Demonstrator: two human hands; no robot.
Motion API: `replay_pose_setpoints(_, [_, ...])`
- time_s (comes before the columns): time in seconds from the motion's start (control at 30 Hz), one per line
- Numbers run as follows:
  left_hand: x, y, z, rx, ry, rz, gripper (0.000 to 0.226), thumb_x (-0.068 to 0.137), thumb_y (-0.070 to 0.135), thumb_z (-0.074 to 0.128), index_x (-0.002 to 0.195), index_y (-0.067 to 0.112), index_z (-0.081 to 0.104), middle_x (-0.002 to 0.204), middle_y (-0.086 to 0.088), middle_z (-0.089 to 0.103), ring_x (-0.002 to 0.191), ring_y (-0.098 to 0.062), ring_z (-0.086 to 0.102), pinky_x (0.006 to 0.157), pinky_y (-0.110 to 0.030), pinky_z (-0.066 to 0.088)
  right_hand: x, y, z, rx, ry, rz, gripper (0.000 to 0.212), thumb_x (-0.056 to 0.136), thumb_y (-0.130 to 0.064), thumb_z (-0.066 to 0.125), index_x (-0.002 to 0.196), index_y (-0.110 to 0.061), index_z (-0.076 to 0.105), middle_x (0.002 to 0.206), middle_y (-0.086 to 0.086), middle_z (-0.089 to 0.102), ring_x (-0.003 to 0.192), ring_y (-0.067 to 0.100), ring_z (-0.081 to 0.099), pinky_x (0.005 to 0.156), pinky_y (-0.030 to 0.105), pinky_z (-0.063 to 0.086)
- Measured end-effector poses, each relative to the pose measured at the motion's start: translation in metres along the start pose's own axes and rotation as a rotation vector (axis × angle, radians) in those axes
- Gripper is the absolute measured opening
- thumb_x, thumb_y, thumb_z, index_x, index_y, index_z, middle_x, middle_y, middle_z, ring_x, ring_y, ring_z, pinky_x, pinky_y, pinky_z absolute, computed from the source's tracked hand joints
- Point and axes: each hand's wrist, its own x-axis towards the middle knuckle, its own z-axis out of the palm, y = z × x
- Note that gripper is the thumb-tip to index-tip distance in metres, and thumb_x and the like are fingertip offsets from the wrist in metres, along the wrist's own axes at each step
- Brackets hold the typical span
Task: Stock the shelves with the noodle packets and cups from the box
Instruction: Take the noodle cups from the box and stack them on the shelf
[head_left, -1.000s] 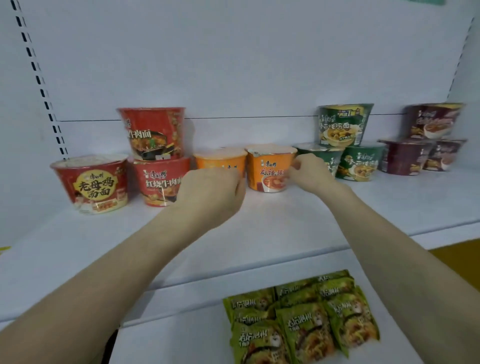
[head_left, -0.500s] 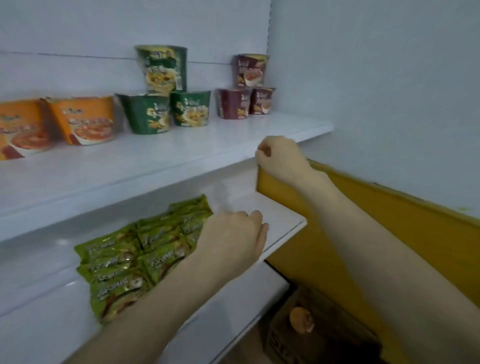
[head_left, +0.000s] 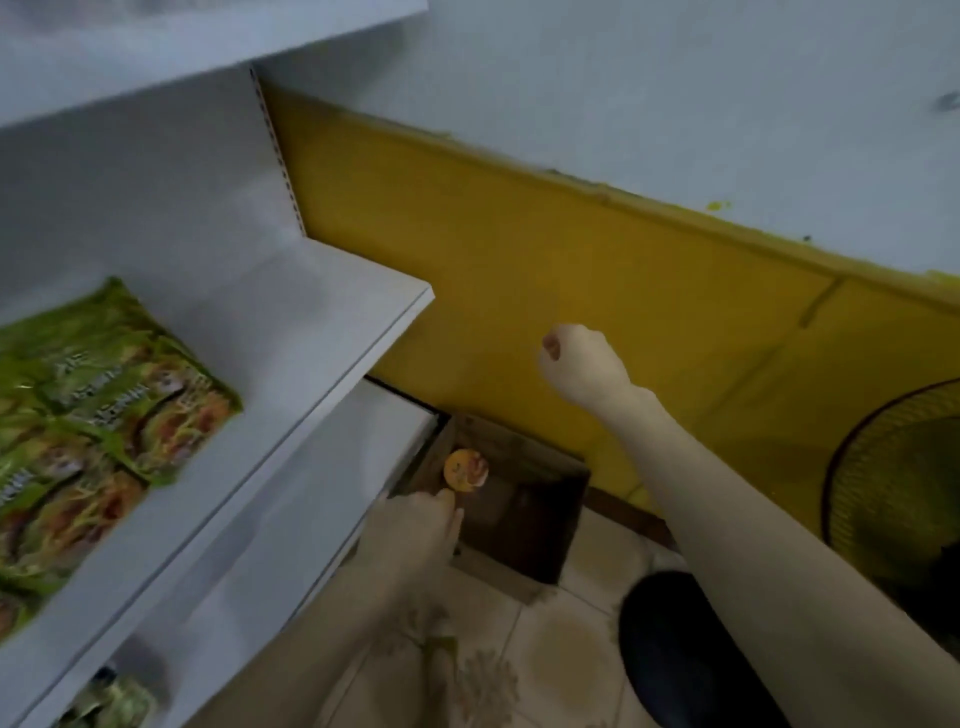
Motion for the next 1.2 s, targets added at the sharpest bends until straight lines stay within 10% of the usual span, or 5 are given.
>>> replay_pose_setpoints(0.2, [0.082,-0.02,0.067,-0.107,-0.251,-0.082,0.024,0.072,0.028,0.077,0.066,0.02,0.055,0.073,-0.004,0.066,0.061,-0.019,0.065,0.052,-0.028,0.053,0.07,0.075,0.056,0.02,-0.106,0.191,0.027,0.096,-0.013,0.041,0.112,0.004,0.055,0.102,0.024,0.064,0.063,0.027,0.048,0.055,0.034,0.038])
replay_pose_setpoints(0.33, [0.13,-0.034,0.116,-0.135,-0.318,-0.06,0.025,0.098,0.027,0.032,0.103,0.012,0.052,0.105,-0.007,0.061,0.093,-0.024,0.061,0.069,-0.031,0.044,0.11,0.116,0.104,0.054,-0.2,0.301,0.026,0.097,-0.017,0.041,0.108,0.001,0.055,0.084,0.018,0.06,0.057,0.024,0.044,0.049,0.029,0.034])
replay_pose_setpoints(0.57, [0.21,-0.052,0.226,-0.077,-0.356,-0.109,0.029,0.101,0.032,0.024,0.108,0.016,0.047,0.07,0.008,0.038,0.07,-0.011,0.051,0.052,-0.019,0.032,0.164,0.199,0.22,0.0,-0.369,0.397,0.015,0.098,-0.019,0.038,0.087,-0.011,0.044,0.061,0.001,0.041,0.064,0.024,0.048,0.061,0.036,0.042])
replay_pose_setpoints(1.2, [0.406,-0.139,0.633,-0.515,-0.327,-0.789,0.046,0.097,0.039,0.04,0.12,-0.001,0.043,0.112,-0.02,0.057,0.102,-0.034,0.057,0.074,-0.035,0.042,0.312,0.364,0.64,0.258,-0.379,0.361,0.042,0.097,-0.027,0.042,0.126,0.004,0.048,0.122,0.024,0.057,0.115,0.037,0.052,0.093,0.036,0.042])
